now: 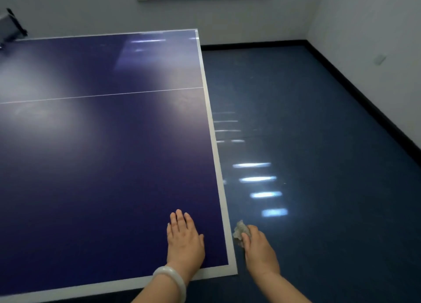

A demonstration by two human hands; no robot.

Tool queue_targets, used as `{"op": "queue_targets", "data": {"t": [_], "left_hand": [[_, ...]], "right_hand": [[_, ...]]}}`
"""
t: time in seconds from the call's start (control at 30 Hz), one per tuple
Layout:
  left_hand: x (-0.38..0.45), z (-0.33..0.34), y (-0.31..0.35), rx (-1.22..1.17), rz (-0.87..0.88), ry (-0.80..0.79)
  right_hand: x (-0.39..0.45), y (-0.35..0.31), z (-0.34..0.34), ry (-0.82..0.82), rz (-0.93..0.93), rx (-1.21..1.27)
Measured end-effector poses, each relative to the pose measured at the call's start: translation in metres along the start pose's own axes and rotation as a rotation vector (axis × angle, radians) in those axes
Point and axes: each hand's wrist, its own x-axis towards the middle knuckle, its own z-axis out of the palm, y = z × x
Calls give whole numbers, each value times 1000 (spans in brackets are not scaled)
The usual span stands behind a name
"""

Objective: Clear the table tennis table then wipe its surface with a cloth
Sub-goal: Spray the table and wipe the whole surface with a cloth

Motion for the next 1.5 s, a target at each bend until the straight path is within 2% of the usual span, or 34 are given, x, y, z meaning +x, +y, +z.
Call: {"op": "queue_targets", "data": {"t": [0.1, 0.27, 0.4, 0.6, 0.93, 1.27, 1.5], "left_hand": [[-3, -8, 16, -35, 26, -25], [0, -24, 63, -236, 224, -39], [16, -41, 98, -365, 252, -108], [91, -81, 129, -411, 268, -53], [223, -152, 140, -436, 139, 14], [296, -201, 120, -457, -156, 123], [351, -216, 171, -475, -370, 108]], "right_hand": [[7, 25, -34, -25, -27, -30], [45, 42, -95, -54, -92, -83], [88, 29, -129, -75, -154, -71], [154, -4, -165, -110, -244, -135], [300, -82, -240, -118, -371, -273], [439, -154, -247, -251, -607, -362], [545, -183, -285, -283, -748, -382]]}}
